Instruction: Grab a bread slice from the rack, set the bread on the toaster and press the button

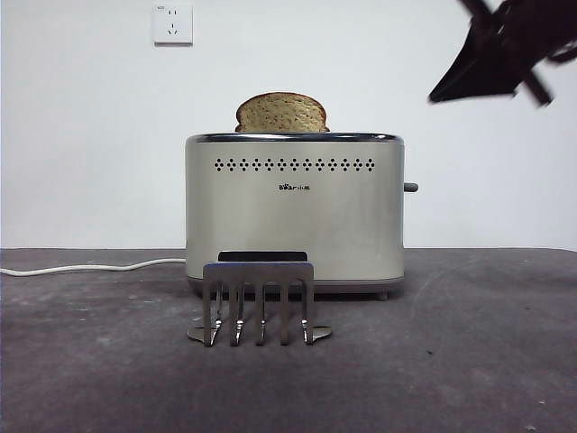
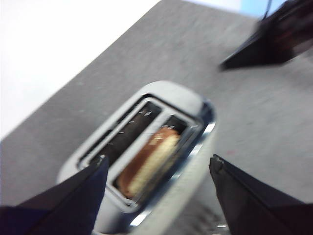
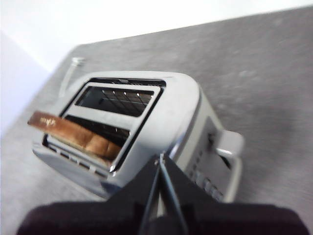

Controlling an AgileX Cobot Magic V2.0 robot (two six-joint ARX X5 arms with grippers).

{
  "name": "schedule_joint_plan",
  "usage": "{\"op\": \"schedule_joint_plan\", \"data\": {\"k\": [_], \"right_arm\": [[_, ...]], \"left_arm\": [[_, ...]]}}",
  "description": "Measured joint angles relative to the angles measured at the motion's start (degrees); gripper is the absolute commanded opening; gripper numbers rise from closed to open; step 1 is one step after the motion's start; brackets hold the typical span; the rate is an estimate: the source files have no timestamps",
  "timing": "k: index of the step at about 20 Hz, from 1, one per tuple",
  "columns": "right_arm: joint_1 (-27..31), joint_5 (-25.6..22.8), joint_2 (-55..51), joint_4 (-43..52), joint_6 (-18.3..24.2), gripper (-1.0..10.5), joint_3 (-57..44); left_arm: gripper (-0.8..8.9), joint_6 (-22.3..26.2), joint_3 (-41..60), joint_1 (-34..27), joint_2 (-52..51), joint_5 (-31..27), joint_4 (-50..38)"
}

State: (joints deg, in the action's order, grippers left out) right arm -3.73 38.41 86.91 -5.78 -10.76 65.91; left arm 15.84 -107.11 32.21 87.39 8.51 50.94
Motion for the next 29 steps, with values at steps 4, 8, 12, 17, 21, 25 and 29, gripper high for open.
{"op": "schedule_joint_plan", "data": {"k": [4,8,12,17,21,25,29], "right_arm": [[0.00,0.55,6.69,5.07,-5.51,-0.1,1.40],[-0.02,0.57,11.47,5.75,-7.39,-0.1,3.65],[0.00,0.61,15.23,7.17,-8.37,-0.1,5.66],[-0.02,0.59,17.77,8.59,-8.96,-0.1,6.45],[-0.02,0.55,19.39,9.44,-8.98,-0.1,6.54],[-0.02,0.66,21.09,10.93,-8.96,-0.1,6.93],[-0.02,0.63,24.52,10.67,-8.74,-0.1,7.28]], "left_arm": [[3.54,-2.93,0.00,0.00,-4.42,2.21,2.25],[3.54,-4.33,0.00,0.00,-7.85,2.40,3.69],[3.54,-4.98,0.00,0.00,-9.66,2.43,4.85],[3.54,-5.05,0.00,0.00,-10.23,2.43,5.29],[3.54,-5.25,0.00,0.00,-10.27,2.43,5.44],[3.54,-5.42,0.00,0.00,-10.27,2.43,5.44],[3.54,-5.42,0.00,0.00,-10.27,2.43,5.66]]}}
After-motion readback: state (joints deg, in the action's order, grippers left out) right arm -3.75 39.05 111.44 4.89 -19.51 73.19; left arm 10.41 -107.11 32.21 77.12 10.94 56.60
